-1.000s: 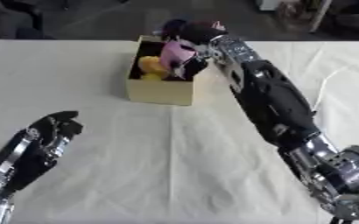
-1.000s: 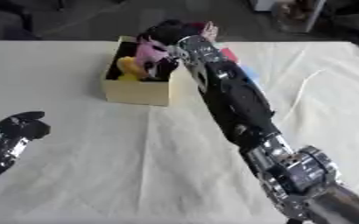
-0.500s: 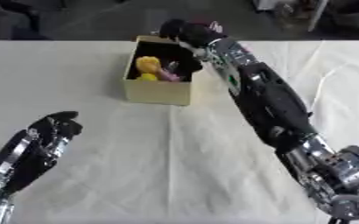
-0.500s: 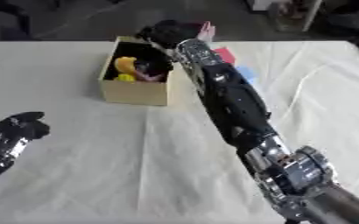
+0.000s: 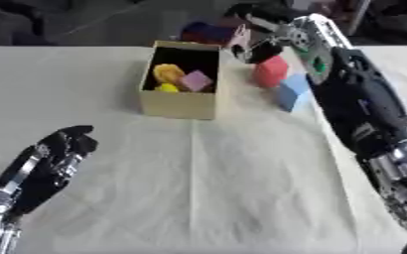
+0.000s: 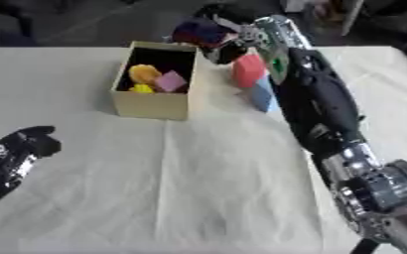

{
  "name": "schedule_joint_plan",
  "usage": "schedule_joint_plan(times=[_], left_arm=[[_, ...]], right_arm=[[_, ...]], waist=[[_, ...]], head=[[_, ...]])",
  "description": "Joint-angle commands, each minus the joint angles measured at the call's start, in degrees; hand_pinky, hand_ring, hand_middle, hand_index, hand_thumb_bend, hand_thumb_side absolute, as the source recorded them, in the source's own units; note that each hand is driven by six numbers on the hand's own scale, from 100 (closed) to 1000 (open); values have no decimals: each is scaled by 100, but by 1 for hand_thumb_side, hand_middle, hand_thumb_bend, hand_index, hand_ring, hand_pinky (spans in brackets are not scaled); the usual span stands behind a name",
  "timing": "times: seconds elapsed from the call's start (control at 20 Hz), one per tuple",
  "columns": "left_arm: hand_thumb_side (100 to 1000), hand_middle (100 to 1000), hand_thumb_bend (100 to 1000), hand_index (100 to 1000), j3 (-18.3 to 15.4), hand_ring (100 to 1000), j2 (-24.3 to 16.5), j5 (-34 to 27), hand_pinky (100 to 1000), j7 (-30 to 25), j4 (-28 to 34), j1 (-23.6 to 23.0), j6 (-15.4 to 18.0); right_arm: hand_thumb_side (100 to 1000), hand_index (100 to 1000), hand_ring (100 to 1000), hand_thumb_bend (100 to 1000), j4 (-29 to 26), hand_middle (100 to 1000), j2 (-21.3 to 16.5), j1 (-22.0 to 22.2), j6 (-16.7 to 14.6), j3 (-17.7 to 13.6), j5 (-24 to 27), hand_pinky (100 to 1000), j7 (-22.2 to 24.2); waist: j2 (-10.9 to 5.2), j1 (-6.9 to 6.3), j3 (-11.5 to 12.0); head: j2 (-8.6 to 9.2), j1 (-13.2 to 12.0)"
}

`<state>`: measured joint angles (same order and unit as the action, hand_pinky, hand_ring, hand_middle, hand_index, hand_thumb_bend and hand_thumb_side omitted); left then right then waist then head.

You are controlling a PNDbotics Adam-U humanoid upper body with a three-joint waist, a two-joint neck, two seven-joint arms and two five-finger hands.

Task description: Pick up objects on the table and place them in the box.

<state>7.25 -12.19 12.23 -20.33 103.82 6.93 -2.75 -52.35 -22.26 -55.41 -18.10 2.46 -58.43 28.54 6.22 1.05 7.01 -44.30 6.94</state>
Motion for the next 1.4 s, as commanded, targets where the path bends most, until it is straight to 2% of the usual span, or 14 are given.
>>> schedule_joint_plan(times=[0.05,0.2,0.35,0.6,0.85,1.25,1.4], left_arm=[[709,656,100,865,-54,740,-145,25,811,33,92,12,5],[706,656,100,864,-64,740,-160,32,811,44,90,14,7],[704,657,100,865,-66,740,-164,36,811,46,87,24,13],[702,658,100,865,-65,741,-167,36,811,49,81,40,19],[700,658,100,865,-65,742,-157,34,811,48,78,53,24],[698,659,100,865,-62,741,-138,19,811,51,80,72,28],[698,659,100,865,-62,741,-140,15,811,51,80,71,26]], right_arm=[[100,1000,984,223,-179,1000,-579,32,-16,-1,7,931,466],[100,1000,997,247,-177,1000,-819,205,-37,24,-191,932,787],[100,1000,1000,310,-138,1000,-952,326,-46,48,-465,928,985],[100,1000,1000,325,50,1000,-924,436,-8,-33,-905,927,997],[100,1000,999,291,358,1000,-763,422,119,-172,-1126,922,729],[100,1000,986,267,700,1000,-472,298,320,-335,-1402,919,-23],[100,1000,986,265,810,1000,-380,244,324,-337,-1510,918,-129]], waist=[[-148,83,-24],[-147,76,-65],[-140,56,-101],[-128,16,-138],[-118,-31,-131],[-99,-79,-102],[-90,-85,-87]], head=[[18,-71],[18,-78],[18,-77],[18,-79],[18,-73],[18,-39],[18,-21]])
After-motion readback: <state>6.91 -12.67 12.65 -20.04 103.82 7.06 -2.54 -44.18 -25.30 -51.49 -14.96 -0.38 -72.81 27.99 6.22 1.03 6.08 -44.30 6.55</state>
